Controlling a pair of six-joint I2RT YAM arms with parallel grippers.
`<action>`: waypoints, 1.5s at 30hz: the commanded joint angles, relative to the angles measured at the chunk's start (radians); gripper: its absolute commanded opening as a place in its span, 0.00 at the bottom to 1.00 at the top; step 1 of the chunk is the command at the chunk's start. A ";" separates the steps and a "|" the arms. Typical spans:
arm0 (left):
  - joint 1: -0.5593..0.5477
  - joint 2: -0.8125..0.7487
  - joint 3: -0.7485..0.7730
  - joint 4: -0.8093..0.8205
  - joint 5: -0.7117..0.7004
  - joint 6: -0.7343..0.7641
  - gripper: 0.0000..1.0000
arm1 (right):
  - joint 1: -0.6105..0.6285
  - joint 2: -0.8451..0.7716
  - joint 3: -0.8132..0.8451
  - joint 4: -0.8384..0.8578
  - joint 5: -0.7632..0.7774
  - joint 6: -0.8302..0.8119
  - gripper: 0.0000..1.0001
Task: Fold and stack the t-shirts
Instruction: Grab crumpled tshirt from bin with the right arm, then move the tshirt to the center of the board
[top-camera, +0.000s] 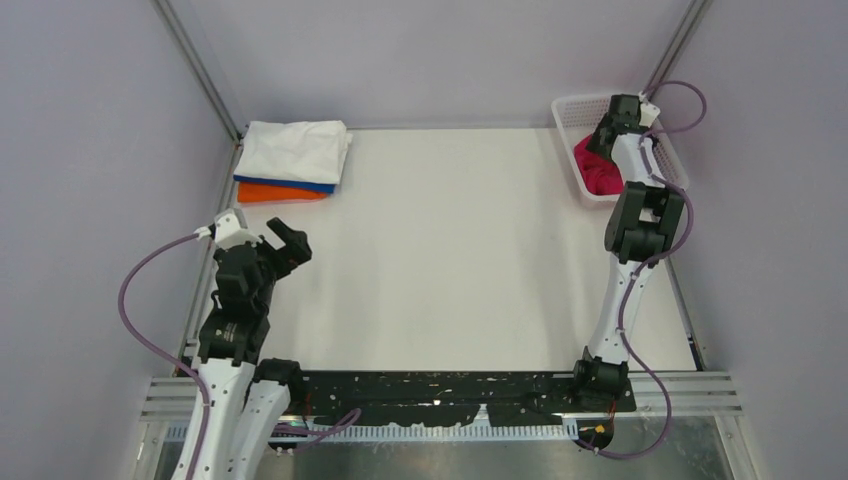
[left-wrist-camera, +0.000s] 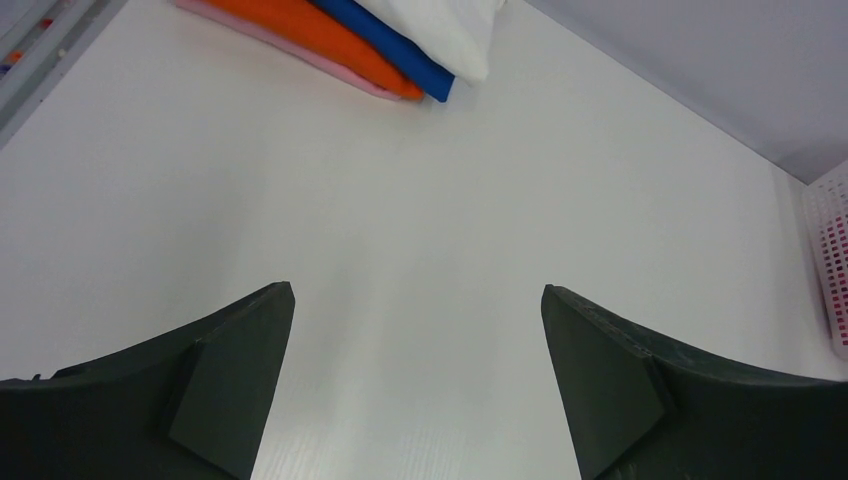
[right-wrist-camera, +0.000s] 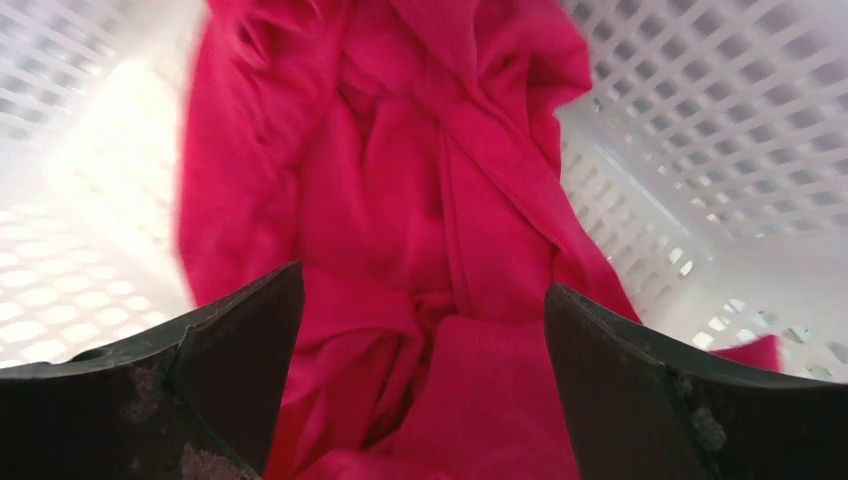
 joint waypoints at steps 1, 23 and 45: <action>0.006 -0.034 -0.020 0.086 -0.058 -0.009 0.99 | -0.007 0.057 0.064 -0.082 -0.017 -0.007 0.98; 0.006 -0.115 -0.051 0.075 0.024 -0.034 0.99 | 0.000 -0.446 0.093 0.031 -0.393 -0.057 0.05; 0.006 -0.139 -0.028 -0.036 0.135 -0.145 0.99 | 0.445 -0.981 -0.370 0.338 -1.372 -0.087 0.05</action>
